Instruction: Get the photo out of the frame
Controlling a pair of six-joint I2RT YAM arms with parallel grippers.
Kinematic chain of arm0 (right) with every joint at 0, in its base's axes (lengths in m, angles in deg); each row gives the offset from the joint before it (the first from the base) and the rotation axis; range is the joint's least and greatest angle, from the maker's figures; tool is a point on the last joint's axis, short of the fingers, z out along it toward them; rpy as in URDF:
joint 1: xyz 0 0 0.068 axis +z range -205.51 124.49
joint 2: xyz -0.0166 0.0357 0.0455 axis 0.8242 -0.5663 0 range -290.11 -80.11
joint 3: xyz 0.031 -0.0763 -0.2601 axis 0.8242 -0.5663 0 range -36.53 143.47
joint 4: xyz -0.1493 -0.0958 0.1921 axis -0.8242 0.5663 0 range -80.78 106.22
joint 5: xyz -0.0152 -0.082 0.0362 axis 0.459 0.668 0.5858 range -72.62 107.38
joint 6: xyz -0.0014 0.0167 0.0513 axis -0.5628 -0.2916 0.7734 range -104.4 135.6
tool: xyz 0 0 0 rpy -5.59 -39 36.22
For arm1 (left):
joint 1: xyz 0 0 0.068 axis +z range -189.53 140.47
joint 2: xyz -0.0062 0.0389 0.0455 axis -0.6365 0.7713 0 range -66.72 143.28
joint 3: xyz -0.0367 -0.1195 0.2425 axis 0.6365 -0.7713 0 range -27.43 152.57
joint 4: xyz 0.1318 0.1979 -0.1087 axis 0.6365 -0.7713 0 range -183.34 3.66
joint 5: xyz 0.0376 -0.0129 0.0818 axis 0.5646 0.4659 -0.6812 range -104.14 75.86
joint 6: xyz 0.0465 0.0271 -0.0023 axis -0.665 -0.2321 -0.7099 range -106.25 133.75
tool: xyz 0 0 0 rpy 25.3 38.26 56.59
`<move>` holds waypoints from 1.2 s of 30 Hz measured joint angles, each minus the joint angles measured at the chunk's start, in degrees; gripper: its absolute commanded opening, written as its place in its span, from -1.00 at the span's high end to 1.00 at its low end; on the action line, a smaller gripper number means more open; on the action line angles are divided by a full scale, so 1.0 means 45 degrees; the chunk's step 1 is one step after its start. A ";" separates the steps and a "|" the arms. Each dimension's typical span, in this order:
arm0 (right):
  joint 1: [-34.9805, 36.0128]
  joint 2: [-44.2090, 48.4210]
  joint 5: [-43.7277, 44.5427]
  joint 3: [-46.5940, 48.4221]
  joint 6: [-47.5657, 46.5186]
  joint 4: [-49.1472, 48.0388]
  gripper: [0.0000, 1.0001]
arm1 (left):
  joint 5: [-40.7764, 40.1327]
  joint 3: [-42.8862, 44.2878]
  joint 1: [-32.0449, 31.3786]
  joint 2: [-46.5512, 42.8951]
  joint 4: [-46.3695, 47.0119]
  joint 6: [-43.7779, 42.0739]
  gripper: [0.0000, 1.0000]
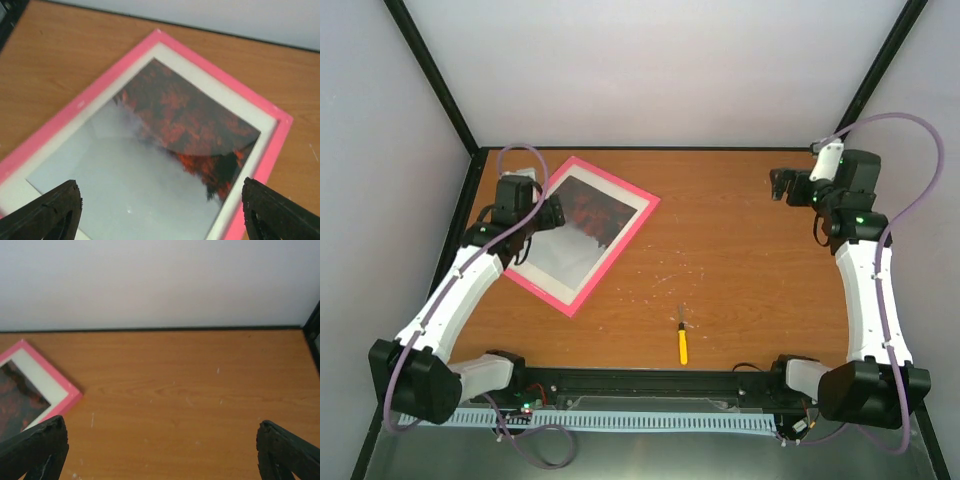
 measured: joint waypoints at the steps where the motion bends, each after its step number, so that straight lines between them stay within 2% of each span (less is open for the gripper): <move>1: 0.0078 0.0000 -0.0097 -0.0287 -0.0049 -0.0058 -1.00 | 0.0194 -0.0335 0.0019 -0.0204 0.0087 0.0053 -0.70; 7: 0.0515 0.0005 -0.0753 -0.1860 -0.0714 -0.0126 -1.00 | 0.1200 -0.1953 -0.0505 -0.1273 0.0107 0.0500 -0.53; 14: 0.0928 0.0005 -0.2152 -0.3366 -0.2001 0.0068 -0.91 | 0.1768 -0.2487 -0.2725 -0.1336 0.0107 0.1035 -0.30; 20: 0.1282 0.0000 -0.3361 -0.4415 -0.3308 0.0272 -0.70 | 0.1894 -0.2487 -0.4566 -0.0510 0.0117 0.1467 -0.22; 28: 0.1948 -0.0029 -0.4027 -0.5085 -0.4906 0.0544 -0.56 | 0.1977 -0.2497 -0.5955 0.1234 0.0194 0.1715 -0.19; 36: 0.3575 -0.1020 -0.3832 -0.5173 -0.5950 0.0675 -0.46 | 0.1938 -0.2492 -0.6518 0.2171 0.0223 0.1982 -0.12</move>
